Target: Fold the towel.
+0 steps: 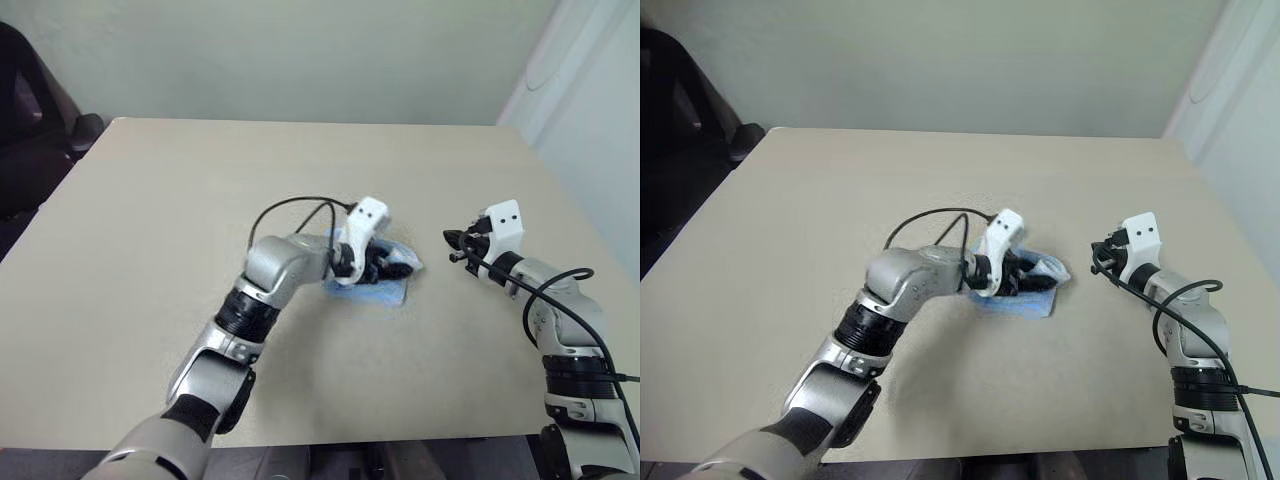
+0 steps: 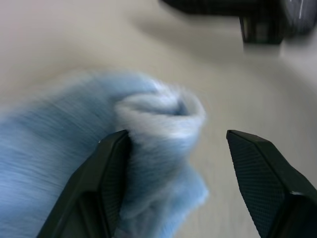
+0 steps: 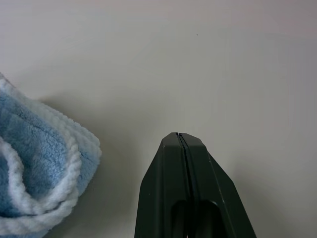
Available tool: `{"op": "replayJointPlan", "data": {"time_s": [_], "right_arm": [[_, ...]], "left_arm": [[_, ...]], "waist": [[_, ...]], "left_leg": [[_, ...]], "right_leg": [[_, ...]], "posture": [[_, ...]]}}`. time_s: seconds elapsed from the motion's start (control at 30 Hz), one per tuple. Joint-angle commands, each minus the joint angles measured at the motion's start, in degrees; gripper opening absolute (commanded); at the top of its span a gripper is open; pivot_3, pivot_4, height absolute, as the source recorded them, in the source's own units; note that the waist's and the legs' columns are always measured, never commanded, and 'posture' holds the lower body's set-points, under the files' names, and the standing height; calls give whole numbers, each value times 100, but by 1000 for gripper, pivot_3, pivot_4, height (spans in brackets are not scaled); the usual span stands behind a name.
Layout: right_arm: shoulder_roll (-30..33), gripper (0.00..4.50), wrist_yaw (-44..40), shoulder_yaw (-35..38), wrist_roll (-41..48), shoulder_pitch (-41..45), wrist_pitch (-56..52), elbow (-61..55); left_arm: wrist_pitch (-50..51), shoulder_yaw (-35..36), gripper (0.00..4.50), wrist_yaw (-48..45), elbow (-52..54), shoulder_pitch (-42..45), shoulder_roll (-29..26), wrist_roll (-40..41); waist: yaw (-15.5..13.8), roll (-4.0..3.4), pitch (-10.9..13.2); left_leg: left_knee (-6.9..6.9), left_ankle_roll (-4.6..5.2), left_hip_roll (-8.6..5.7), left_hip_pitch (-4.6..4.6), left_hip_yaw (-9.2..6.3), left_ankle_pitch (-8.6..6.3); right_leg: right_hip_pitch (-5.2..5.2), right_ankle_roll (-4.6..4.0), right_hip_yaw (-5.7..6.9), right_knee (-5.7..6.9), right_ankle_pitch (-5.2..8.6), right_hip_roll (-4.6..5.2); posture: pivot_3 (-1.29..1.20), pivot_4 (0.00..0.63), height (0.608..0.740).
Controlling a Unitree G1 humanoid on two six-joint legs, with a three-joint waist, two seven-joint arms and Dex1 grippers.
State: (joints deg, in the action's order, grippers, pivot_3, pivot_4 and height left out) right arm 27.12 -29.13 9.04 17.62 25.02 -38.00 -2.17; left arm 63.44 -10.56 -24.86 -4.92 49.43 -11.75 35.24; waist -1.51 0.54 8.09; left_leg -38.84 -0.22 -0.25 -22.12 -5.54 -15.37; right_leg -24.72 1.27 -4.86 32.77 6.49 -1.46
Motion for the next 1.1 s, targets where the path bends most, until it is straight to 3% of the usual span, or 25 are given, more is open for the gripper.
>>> {"op": "replayJointPlan", "data": {"time_s": [0.03,0.2,0.5,0.9,1.1], "right_arm": [[80,0,-54,222,293,-4,-139,-505],[164,0,-253,158,650,-56,-425,-913],[-54,0,-266,-416,945,12,-812,-1584],[-429,0,-44,-1419,302,-590,-648,-904],[-564,0,31,-1446,107,-538,-462,-475]], "left_arm": [[111,811,3143,-119,536,13,-94,436],[-514,1101,3143,-469,4,87,-711,51],[-1804,494,108,-2157,-493,156,-1267,-565],[-2553,-850,49,-3053,-1831,-253,-1245,-1930],[-2806,-708,49,-2747,-2765,-275,-918,-2264]], "waist": [[10,0,0],[8,-3,-2],[-32,-2,-2],[-19,-3,-5],[-20,-7,-30]], "left_leg": [[0,0,0,1,0,0],[0,2,0,9,0,-1],[-5,14,-2,-7,-6,-8],[-11,23,-2,-13,-9,-15],[-13,25,-1,8,-11,-15]], "right_leg": [[0,0,0,0,0,0],[5,1,0,0,0,0],[0,9,-2,-1,6,2],[-5,12,-1,-1,7,8],[15,11,-1,3,7,10]], "posture": [[0,150,740],[0,150,740],[0,150,740],[0,150,740],[0,150,740]]}}
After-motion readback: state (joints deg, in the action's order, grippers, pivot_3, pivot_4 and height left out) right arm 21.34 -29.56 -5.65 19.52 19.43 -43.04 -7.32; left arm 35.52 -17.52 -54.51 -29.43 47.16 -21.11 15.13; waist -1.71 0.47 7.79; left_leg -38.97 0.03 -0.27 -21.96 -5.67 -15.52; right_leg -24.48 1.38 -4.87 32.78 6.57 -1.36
